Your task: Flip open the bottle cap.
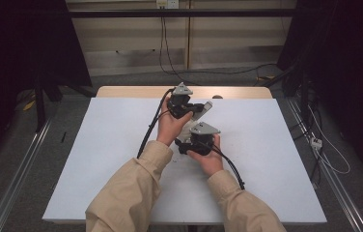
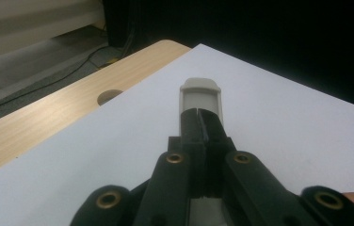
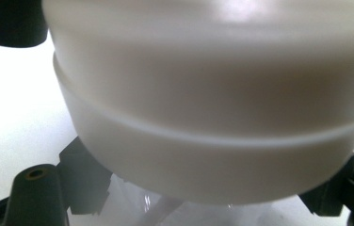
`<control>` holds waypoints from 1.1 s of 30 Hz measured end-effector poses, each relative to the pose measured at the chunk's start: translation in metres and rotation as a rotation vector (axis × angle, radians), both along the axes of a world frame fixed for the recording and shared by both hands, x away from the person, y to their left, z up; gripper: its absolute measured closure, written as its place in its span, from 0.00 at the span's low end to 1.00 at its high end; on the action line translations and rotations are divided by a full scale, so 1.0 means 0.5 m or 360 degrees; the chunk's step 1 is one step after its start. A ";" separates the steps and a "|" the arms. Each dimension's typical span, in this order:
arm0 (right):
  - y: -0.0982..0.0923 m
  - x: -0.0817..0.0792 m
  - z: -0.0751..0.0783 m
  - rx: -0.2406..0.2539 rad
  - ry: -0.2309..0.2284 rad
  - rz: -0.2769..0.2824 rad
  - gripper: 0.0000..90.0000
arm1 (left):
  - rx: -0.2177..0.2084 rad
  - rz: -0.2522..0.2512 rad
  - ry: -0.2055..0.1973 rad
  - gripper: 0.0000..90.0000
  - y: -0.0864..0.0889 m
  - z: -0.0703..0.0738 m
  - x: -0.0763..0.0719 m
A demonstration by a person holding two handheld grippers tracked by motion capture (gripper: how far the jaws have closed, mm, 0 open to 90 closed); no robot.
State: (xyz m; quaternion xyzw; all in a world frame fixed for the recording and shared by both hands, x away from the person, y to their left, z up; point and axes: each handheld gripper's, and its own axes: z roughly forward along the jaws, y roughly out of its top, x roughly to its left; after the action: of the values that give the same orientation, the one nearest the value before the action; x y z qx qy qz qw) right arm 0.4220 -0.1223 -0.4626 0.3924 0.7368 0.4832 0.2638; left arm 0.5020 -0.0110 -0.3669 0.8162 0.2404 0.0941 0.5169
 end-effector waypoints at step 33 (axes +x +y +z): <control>0.000 0.000 0.000 -0.0001 0.0003 -0.0001 0.21 | 0.0013 -0.0006 0.0013 1.00 -0.010 -0.006 0.005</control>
State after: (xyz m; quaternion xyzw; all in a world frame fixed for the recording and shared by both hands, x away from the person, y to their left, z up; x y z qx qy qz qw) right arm 0.4221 -0.1223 -0.4626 0.3930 0.7370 0.4827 0.2635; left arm 0.5046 -0.0160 -0.3697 0.8192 0.2404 0.0907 0.5128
